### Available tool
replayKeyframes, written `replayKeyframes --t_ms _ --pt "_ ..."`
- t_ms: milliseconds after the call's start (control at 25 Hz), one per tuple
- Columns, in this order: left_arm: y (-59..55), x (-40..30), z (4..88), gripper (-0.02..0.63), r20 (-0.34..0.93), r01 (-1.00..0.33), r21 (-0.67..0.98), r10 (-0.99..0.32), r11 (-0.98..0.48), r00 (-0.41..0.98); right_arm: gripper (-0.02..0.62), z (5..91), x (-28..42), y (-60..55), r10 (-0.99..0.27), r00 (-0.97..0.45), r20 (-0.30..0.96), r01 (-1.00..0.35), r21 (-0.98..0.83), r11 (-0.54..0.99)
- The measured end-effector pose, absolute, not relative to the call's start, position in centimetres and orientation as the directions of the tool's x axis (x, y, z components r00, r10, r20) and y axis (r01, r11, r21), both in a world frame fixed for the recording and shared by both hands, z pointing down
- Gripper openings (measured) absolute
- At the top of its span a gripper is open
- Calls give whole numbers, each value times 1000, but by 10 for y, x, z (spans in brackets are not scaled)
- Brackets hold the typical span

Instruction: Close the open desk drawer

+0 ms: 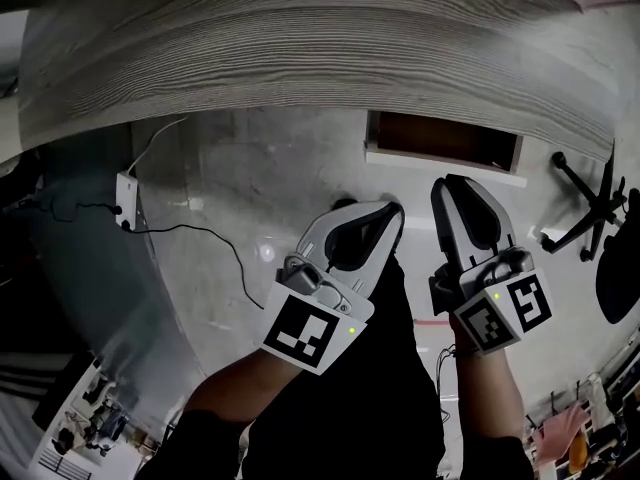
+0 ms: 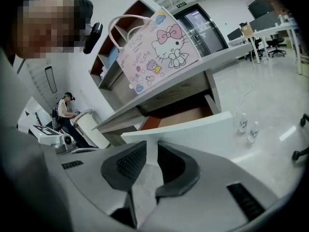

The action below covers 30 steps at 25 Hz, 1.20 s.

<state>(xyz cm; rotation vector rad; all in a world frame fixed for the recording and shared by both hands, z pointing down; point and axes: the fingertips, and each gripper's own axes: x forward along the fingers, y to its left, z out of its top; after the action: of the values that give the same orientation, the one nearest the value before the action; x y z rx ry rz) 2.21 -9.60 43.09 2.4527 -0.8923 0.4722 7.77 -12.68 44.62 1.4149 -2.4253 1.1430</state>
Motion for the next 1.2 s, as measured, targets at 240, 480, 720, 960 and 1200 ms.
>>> replayKeyframes --t_ms 240,480,720,960,1200 --pt "-114 7 443 8 494 -727 327 -547 -603 676 72 448 81 -147 -747 -520 414 -789 -568 234" --pt "-120 12 450 8 512 -727 313 -536 -611 671 71 452 89 -160 -764 -497 412 -814 -527 245" --pt "-134 26 448 8 488 -722 330 -544 -608 682 66 468 101 -159 -753 -473 458 -835 -504 219" --pt "-147 32 455 8 496 -725 336 -542 -601 679 55 473 105 -175 -775 -449 444 -847 -487 212" --pt "-157 34 458 8 505 -721 339 -530 -604 681 49 470 103 -194 -788 -452 417 -848 -474 236"
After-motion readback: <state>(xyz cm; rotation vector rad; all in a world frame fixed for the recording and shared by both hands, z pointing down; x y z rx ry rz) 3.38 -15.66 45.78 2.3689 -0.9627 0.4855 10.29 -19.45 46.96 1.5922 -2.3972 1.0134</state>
